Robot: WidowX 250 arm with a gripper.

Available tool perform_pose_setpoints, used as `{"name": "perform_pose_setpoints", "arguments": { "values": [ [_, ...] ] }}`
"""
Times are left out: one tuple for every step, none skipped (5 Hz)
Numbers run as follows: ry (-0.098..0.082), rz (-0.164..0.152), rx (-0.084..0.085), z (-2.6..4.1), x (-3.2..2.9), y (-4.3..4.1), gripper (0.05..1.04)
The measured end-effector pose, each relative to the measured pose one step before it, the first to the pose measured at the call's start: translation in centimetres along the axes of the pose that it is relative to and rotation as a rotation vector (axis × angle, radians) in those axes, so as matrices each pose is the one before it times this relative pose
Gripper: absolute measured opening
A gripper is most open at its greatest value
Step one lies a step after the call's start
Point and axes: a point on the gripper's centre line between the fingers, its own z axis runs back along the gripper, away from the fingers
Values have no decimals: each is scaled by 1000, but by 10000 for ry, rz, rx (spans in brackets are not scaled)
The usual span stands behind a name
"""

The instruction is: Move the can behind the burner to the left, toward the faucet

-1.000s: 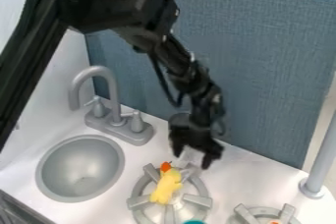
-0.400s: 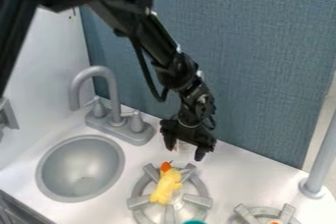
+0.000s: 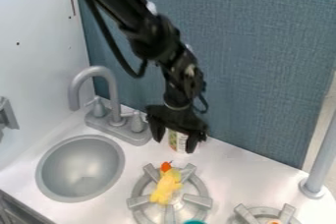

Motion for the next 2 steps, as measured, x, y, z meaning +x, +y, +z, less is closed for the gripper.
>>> {"name": "perform_pose_setpoints", "arguments": {
  "values": [
    [388,-437,-83,3408,-3327,-1165,1001],
    [422,-438,154,1662,-2628,-677,1001]
  ]
}}
